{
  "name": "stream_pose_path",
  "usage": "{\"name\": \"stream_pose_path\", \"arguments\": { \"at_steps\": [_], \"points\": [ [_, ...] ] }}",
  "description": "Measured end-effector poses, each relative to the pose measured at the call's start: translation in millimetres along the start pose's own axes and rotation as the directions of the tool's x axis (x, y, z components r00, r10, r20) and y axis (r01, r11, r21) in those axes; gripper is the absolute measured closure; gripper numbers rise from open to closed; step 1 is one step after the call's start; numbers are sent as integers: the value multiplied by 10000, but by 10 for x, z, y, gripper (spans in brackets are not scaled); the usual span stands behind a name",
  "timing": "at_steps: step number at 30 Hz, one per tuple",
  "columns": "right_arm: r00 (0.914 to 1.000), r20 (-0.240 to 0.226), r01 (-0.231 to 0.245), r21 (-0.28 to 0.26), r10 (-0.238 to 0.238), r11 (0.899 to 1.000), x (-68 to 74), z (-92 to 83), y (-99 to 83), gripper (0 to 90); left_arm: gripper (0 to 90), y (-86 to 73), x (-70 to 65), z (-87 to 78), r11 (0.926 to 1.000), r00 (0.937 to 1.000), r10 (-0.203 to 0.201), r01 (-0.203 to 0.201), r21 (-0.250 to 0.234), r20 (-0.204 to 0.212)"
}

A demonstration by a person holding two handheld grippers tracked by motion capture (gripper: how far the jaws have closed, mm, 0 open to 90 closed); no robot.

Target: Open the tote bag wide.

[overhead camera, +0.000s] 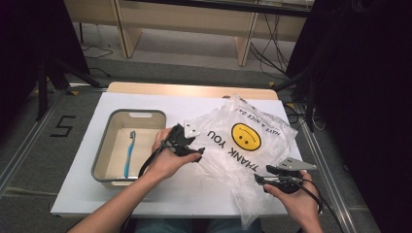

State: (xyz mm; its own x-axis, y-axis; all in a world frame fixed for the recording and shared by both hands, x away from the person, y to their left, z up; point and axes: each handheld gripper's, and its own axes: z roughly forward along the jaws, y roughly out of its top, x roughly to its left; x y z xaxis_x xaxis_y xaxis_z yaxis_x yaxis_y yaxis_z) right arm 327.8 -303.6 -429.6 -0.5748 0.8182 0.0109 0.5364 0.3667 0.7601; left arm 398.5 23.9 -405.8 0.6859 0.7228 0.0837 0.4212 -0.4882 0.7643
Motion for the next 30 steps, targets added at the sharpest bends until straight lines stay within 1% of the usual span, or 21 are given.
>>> {"name": "stream_pose_path", "arguments": {
  "at_steps": [4,5,6,7,9,11,14,15,17,19,22,27,30],
  "points": [
    [9997,-180,161,25,-160,9999,33,102,80,409,318,-88,-134,-9,9993,9991,358,-361,107,219],
    [9997,-180,161,25,-160,9999,33,102,80,409,318,-109,-160,-9,9988,9985,464,-468,153,298],
    [9993,-276,268,27,-267,9996,48,147,113,408,318,-132,-190,-7,9988,9984,466,-472,164,316],
    [9991,-307,297,39,-296,9996,57,169,131,409,320,-159,-217,-9,9978,9976,610,-617,226,331],
    [9989,-329,349,38,-348,9994,64,191,149,409,320,-219,-283,-11,9972,9965,679,-694,289,486],
    [9985,-392,390,73,-387,9992,83,235,186,409,320,-281,-348,-19,9949,9939,889,-917,417,650],
    [9966,-537,635,162,-626,9978,117,332,250,418,326,-378,-435,-20,9932,9912,1043,-1080,424,815],
    [9966,-537,635,162,-626,9978,117,332,250,418,326,-413,-460,-17,9935,9911,1046,-1079,371,826],
    [9958,-602,707,212,-693,9973,140,376,279,423,330,-474,-499,-5,9927,9898,1078,-1122,436,927],
    [9945,-694,798,243,-779,9965,162,421,302,425,330,-522,-524,-5,9918,9885,1122,-1178,503,1019],
    [9927,-825,908,297,-881,9954,196,484,333,426,330,-584,-549,-9,9911,9880,1137,-1202,570,1049],
    [9894,-1038,1052,349,-1011,9938,238,576,396,426,330,-675,-584,8,9934,9895,1019,-1066,414,1022],
    [9869,-1111,1213,358,-1166,9920,250,620,436,427,328,-705,-604,18,9931,9885,1053,-1101,395,1086]
  ]
}}
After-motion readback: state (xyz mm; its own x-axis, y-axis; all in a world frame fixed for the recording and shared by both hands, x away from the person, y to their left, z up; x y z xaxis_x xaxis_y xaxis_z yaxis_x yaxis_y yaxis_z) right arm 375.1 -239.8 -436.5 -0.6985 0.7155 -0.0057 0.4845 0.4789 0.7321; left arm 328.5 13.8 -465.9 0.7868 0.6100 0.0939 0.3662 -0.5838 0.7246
